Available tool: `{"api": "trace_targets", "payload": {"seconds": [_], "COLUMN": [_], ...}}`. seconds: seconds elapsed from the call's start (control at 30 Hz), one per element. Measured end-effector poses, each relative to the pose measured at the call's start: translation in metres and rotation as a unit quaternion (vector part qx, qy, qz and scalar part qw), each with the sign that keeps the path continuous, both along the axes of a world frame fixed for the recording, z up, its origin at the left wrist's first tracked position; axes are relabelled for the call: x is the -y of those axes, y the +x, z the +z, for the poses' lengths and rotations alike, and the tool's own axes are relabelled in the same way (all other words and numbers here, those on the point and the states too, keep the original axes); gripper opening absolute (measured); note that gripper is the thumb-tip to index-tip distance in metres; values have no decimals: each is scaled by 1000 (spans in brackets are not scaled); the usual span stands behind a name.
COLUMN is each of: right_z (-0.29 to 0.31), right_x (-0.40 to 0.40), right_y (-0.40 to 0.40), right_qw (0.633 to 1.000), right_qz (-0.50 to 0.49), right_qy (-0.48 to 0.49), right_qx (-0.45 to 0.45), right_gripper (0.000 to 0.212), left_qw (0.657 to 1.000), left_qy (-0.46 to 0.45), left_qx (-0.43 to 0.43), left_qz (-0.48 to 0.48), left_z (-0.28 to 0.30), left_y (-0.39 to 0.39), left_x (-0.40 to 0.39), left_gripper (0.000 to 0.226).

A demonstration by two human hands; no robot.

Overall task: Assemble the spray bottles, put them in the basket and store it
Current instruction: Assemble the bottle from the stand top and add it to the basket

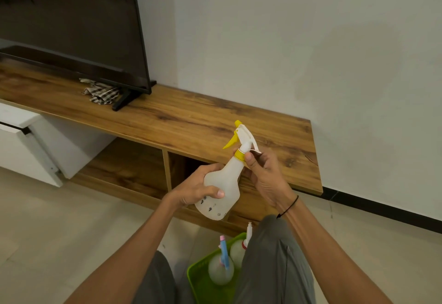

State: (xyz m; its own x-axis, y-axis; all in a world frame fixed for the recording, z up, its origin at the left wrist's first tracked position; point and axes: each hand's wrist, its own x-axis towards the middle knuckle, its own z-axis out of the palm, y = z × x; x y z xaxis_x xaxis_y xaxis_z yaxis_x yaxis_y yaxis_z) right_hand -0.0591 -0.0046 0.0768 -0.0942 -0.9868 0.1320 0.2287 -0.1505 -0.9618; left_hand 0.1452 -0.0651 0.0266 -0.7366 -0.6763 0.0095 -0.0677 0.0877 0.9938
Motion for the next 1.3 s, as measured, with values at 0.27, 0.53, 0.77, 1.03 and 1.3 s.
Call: {"api": "trace_targets", "payload": {"seconds": [0.27,0.53,0.77,1.03,1.3], "right_z": [-17,-11,-10,-12,-15], "right_x": [-9,-10,-13,-15,-16], "right_y": [12,-6,-6,-6,12], "right_qw": [997,983,995,973,989], "right_qz": [-46,136,74,196,47], "right_qy": [-26,-10,-34,-7,17], "right_qx": [51,124,59,121,136], "right_gripper": [31,38,32,44,78], "left_qw": [999,995,998,975,983], "left_qy": [-46,62,21,144,138], "left_qx": [-2,-36,-13,-69,-57], "left_qz": [24,-74,-54,-155,-108], "left_z": [-6,-11,-10,-12,-14], "left_y": [-4,-3,1,3,-4], "left_x": [-6,-1,2,-8,-5], "left_gripper": [73,76,82,94,88]}}
